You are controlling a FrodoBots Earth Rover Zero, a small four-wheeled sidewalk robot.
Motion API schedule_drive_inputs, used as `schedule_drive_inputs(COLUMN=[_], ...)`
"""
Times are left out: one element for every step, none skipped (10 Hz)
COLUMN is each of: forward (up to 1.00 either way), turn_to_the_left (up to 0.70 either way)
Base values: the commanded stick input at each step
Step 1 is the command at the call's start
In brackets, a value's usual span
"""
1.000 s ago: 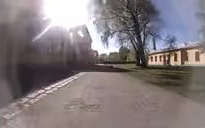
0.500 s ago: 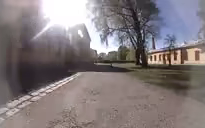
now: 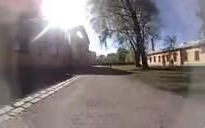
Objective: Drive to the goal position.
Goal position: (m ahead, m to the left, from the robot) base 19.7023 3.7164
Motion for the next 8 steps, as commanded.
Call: schedule_drive_inputs(forward=[1.00,1.00,1.00,1.00,1.00,1.00,1.00,1.00], turn_to_the_left=[0.00,0.00,0.00,0.00,0.00,0.00,0.06,0.31])
